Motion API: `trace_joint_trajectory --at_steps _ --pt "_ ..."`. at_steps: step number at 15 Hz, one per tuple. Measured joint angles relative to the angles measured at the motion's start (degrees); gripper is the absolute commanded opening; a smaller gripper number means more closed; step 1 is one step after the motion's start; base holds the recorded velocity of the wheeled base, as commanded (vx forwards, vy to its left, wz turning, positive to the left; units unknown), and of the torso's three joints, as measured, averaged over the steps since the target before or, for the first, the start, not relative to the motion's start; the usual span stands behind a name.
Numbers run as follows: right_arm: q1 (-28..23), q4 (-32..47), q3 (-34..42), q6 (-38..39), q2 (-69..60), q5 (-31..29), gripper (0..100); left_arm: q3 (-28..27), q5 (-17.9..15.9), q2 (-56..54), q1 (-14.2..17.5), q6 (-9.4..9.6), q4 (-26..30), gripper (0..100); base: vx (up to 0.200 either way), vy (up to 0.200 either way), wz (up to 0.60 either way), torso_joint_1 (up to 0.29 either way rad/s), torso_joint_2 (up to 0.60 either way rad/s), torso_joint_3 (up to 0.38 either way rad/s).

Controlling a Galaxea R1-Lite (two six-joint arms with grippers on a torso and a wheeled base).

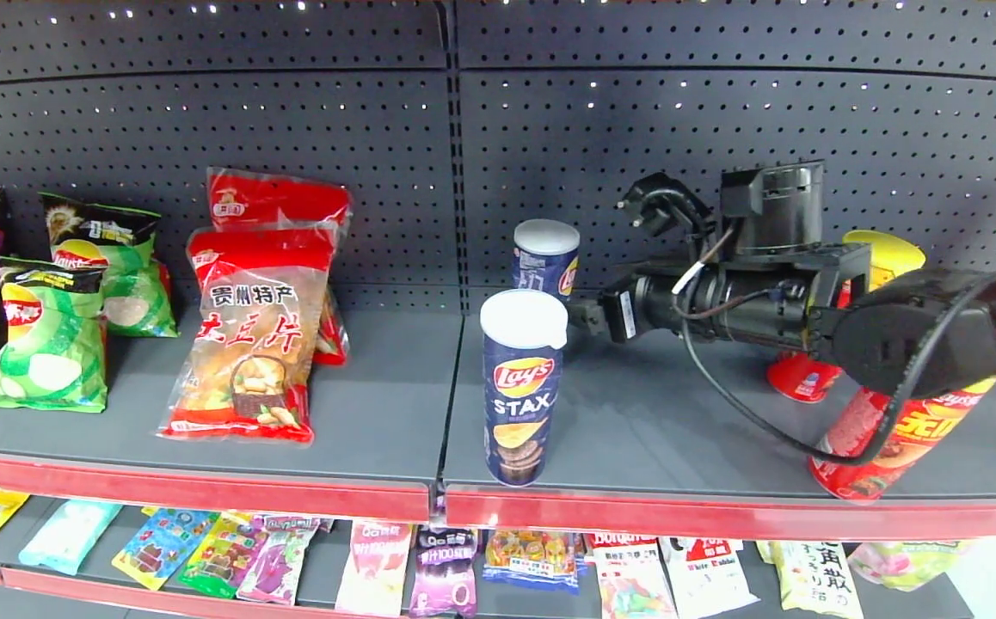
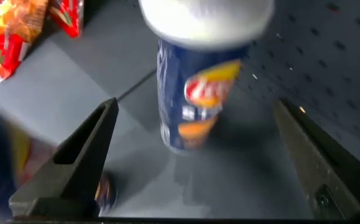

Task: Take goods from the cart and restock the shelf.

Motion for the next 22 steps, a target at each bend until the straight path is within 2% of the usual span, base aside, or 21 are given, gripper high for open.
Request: trace_joint_trajectory --at_steps 7,15,19,22 --pt "2.71 0.06 15.38 0.68 -14.56 -5.64 100 0.00 -0.02 0.06 0.00 0.00 0.00 100 0.000 0.000 0.00 0.000 0.00 0.000" --pt "8.59 0.52 40.27 3.56 -38.92 -6.83 100 0.00 -0.06 1.00 -1.60 0.07 0.00 100 0.000 0.000 0.00 0.000 0.00 0.000" --pt "3.23 0.67 50.32 3.58 -53.15 -14.13 100 0.00 -0.20 0.94 -6.34 0.37 0.00 100 0.000 0.000 0.00 0.000 0.00 0.000" --pt "-6.01 5.92 55.82 3.64 -66.05 -15.53 100 0.00 -0.24 1.35 -7.69 0.48 0.00 100 0.000 0.000 0.00 0.000 0.00 0.000"
